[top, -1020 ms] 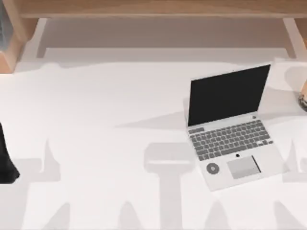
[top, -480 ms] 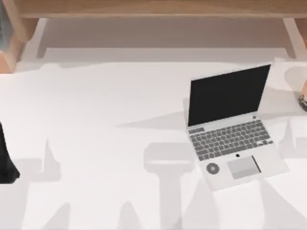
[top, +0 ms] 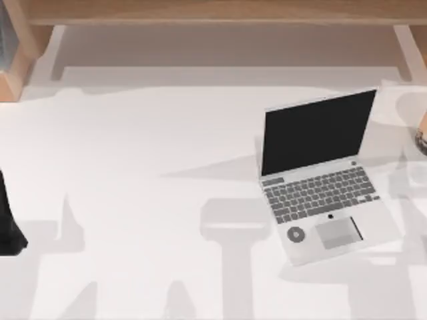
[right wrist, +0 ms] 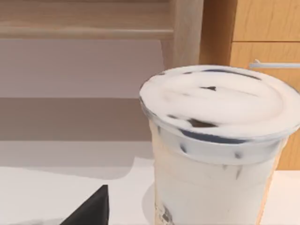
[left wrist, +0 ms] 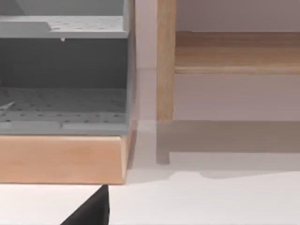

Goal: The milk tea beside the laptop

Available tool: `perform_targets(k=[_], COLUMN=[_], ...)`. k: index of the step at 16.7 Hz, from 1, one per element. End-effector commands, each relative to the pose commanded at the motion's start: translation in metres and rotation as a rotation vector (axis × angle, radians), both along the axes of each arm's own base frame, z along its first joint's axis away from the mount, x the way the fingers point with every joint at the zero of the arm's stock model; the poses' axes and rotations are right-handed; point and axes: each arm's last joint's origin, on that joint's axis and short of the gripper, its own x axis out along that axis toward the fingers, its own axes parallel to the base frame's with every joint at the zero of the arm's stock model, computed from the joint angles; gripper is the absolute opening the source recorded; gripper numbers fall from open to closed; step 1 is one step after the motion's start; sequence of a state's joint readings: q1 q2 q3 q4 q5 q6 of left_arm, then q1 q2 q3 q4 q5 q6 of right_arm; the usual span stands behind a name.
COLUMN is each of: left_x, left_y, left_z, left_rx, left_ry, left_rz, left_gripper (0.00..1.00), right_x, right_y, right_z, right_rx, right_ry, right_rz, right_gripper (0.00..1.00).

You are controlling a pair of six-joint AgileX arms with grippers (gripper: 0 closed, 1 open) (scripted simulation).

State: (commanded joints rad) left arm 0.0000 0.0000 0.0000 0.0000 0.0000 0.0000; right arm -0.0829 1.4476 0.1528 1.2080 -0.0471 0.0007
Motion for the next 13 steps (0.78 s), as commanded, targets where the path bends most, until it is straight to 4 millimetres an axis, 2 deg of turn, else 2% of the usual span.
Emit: perform_targets(k=[4,7,13], left_x=[0.000,0.000,0.000], left_y=[0.000,0.000,0.000], left_z=[0.000,0.000,0.000], left_rx=[0.000,0.000,0.000], left_ry=[0.000,0.000,0.000], left_rz=[0.000,0.000,0.000], left_gripper=[1.00,1.00,1.00], right_x=[0.016,0.021,0.024], right_y=[-0.004,-0.006,-0.006], right_z=[-0.031,-0.045,-0.051], right_rx=[0.002,0.000,-0.002], right_ry=[0.024,0.019,0.011], right_rz=[0.003,0.005,0.006], right_gripper=[1.00,1.00,1.00])
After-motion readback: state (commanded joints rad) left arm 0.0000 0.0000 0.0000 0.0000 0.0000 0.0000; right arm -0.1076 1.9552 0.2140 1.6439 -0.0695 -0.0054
